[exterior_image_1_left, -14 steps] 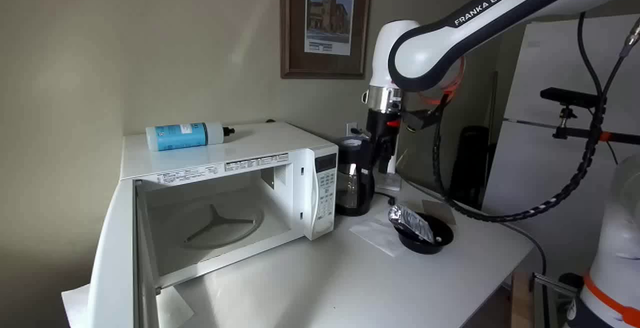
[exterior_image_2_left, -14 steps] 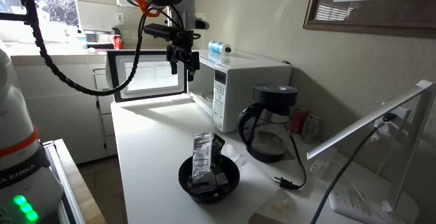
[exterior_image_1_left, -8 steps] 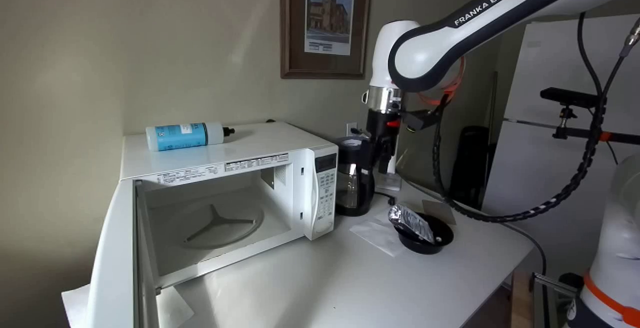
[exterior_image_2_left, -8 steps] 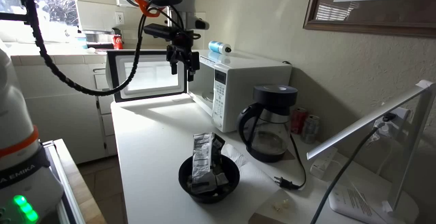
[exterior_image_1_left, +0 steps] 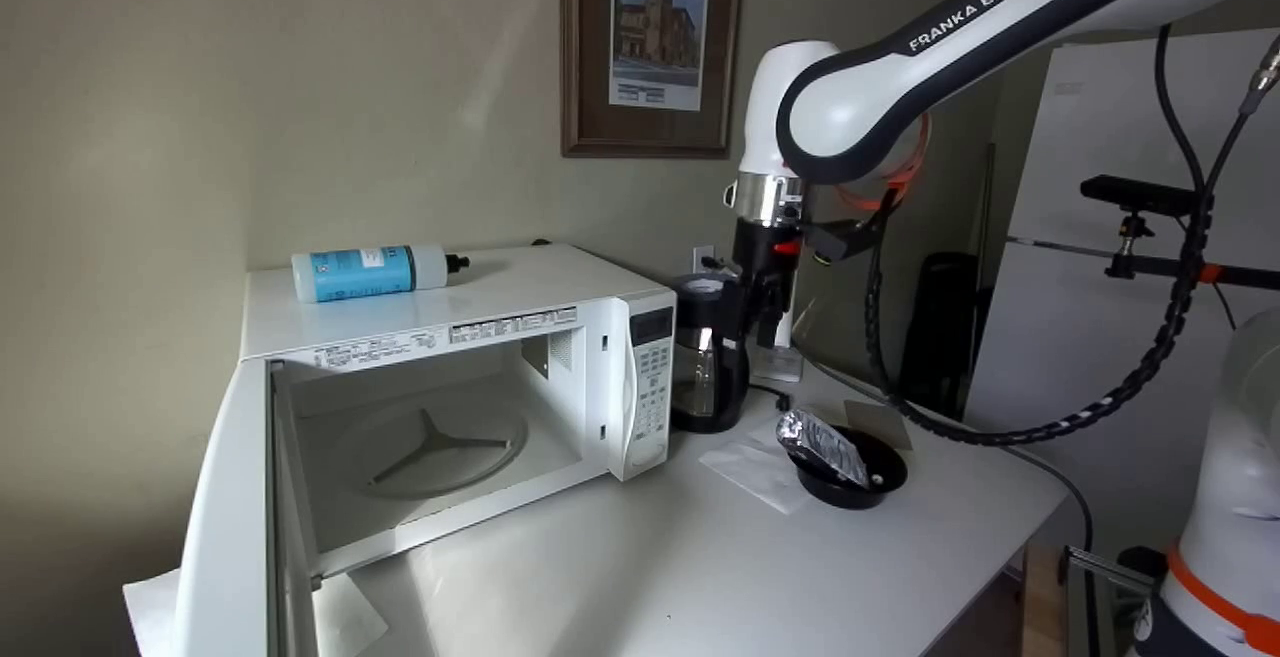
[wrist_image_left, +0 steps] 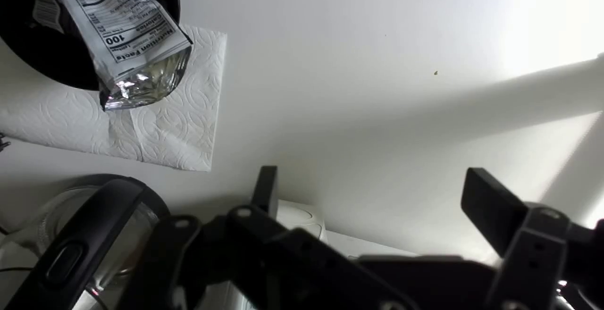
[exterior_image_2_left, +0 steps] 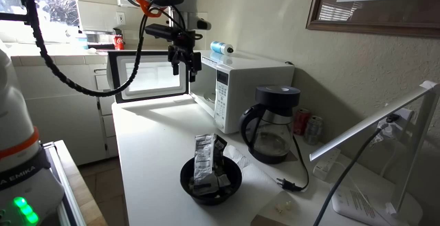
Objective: Place the bottle on top of the microwave upright.
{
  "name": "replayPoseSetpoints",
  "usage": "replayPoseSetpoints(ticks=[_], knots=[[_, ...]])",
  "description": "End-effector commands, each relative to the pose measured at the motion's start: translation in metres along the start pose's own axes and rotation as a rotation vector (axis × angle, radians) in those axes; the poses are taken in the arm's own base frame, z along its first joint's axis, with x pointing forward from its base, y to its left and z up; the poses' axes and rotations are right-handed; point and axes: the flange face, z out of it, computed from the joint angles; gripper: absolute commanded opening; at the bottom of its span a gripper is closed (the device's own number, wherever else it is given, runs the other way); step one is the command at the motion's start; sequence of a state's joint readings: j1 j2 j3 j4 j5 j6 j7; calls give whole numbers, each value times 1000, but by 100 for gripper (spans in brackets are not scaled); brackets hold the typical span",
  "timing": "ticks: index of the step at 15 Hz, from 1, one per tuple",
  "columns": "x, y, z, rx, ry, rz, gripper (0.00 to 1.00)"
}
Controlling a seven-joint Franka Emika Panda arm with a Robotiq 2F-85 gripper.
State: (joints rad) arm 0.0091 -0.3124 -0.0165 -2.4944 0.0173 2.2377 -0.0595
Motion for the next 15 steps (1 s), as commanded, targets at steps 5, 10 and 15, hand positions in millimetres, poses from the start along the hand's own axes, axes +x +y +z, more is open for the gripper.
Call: replayPoseSetpoints(ticks=[5, 10, 15], knots=[[22, -23, -45, 68, 119, 109, 100], [40, -40, -115, 51, 253, 232, 100], [51, -51, -146, 72, 312, 317, 100]])
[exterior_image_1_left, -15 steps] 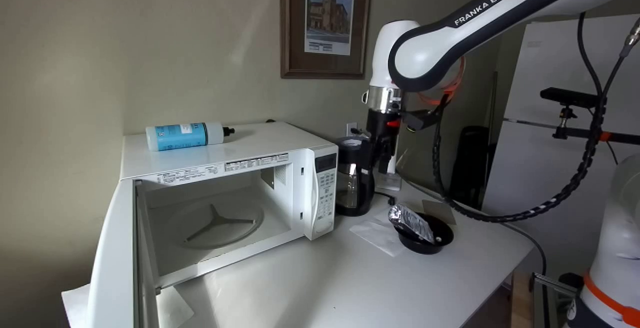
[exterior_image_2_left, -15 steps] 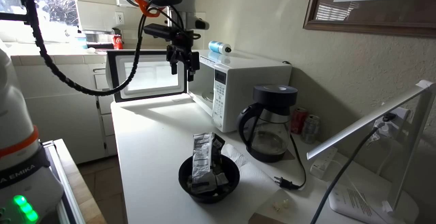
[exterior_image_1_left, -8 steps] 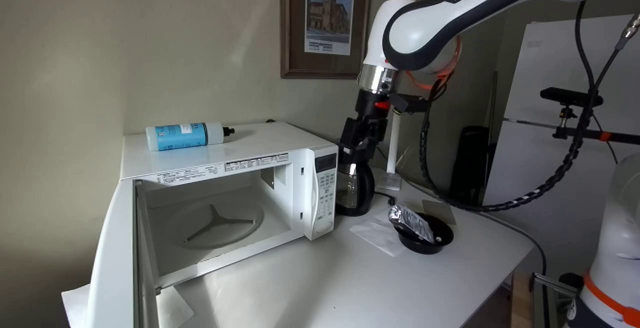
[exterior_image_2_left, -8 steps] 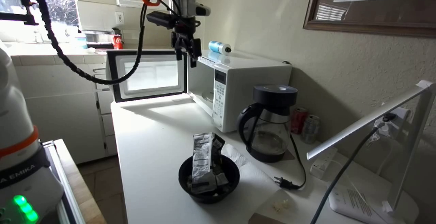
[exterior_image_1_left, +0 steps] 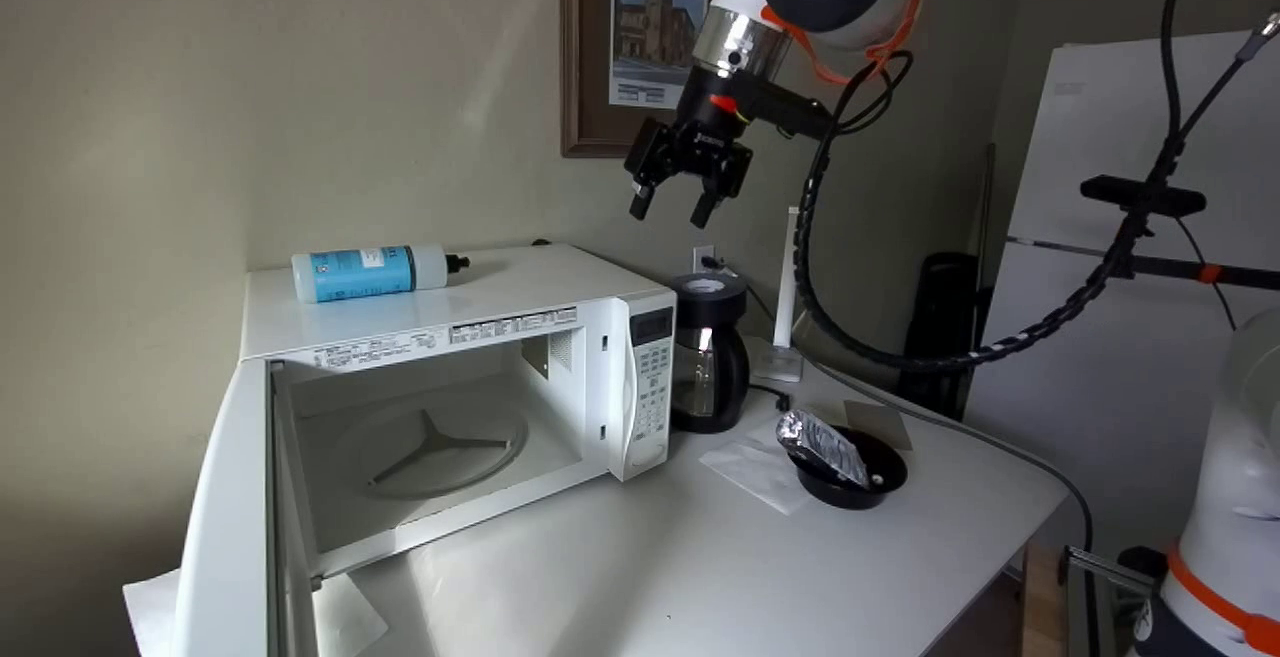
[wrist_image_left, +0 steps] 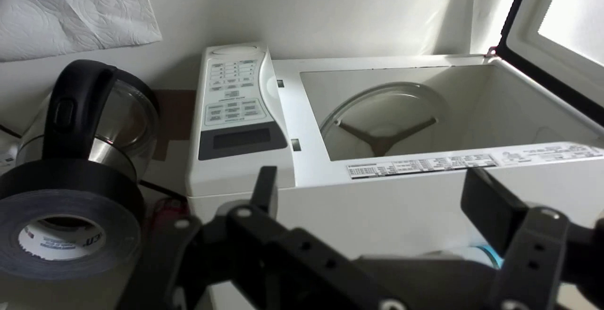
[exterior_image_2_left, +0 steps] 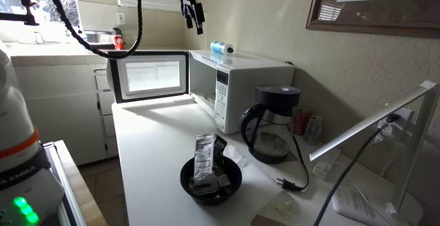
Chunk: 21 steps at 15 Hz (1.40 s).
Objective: Place the bottle on top of the microwave upright.
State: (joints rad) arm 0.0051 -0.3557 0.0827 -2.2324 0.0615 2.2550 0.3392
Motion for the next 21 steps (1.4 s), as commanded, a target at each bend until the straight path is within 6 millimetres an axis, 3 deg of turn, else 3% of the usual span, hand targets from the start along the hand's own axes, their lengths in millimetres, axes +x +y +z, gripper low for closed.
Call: replayPoseSetpoints(ticks=[1, 6, 12, 18, 19, 20, 21], knots=[[2, -4, -5, 3, 8, 3, 100], [7, -4, -1, 29, 14, 65, 100], [91, -68, 9, 79, 154, 418, 100], [167, -100, 47, 72, 225, 747, 100], [173, -106, 51, 81, 222, 780, 100], [154, -89, 41, 88, 215, 706, 100], [163, -95, 47, 95, 219, 734, 100]])
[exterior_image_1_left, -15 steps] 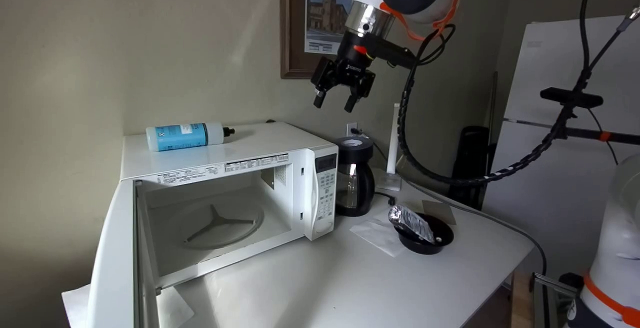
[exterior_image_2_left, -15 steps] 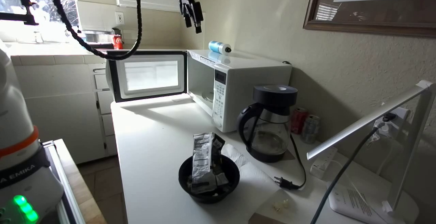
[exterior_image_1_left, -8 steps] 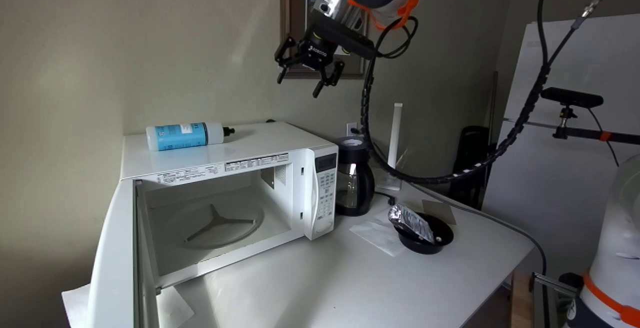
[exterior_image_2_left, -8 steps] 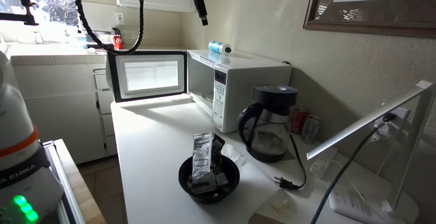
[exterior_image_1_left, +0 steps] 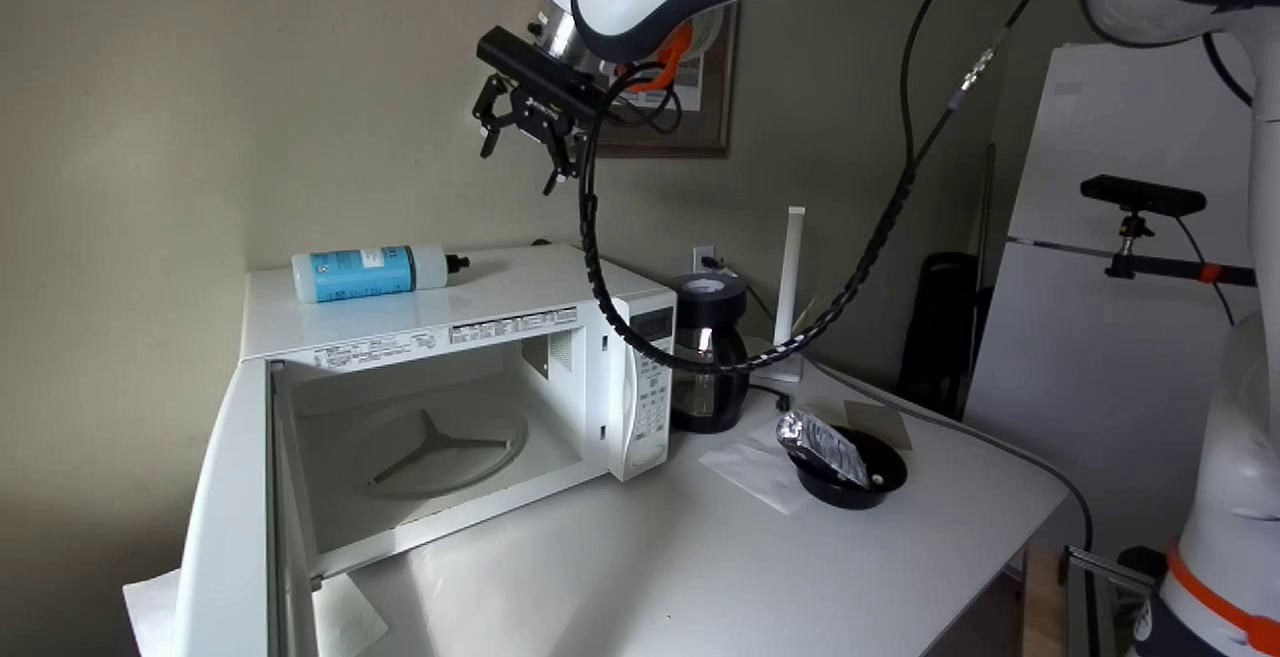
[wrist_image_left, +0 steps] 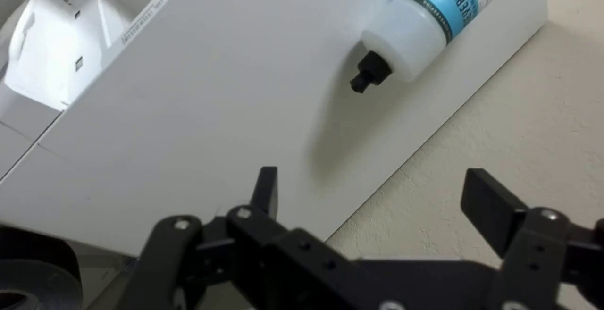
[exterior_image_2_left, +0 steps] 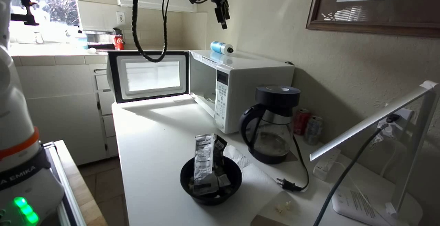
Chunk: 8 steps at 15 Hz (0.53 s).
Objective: Place the bottle on top of the microwave upright.
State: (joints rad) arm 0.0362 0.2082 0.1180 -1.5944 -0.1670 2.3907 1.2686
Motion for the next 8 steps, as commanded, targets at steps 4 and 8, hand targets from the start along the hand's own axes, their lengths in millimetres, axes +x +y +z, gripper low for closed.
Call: replayPoseSetpoints(ticks=[4, 8], knots=[[1, -18, 12, -7, 16, 98, 100], [-13, -45, 34, -87, 2, 319, 100]])
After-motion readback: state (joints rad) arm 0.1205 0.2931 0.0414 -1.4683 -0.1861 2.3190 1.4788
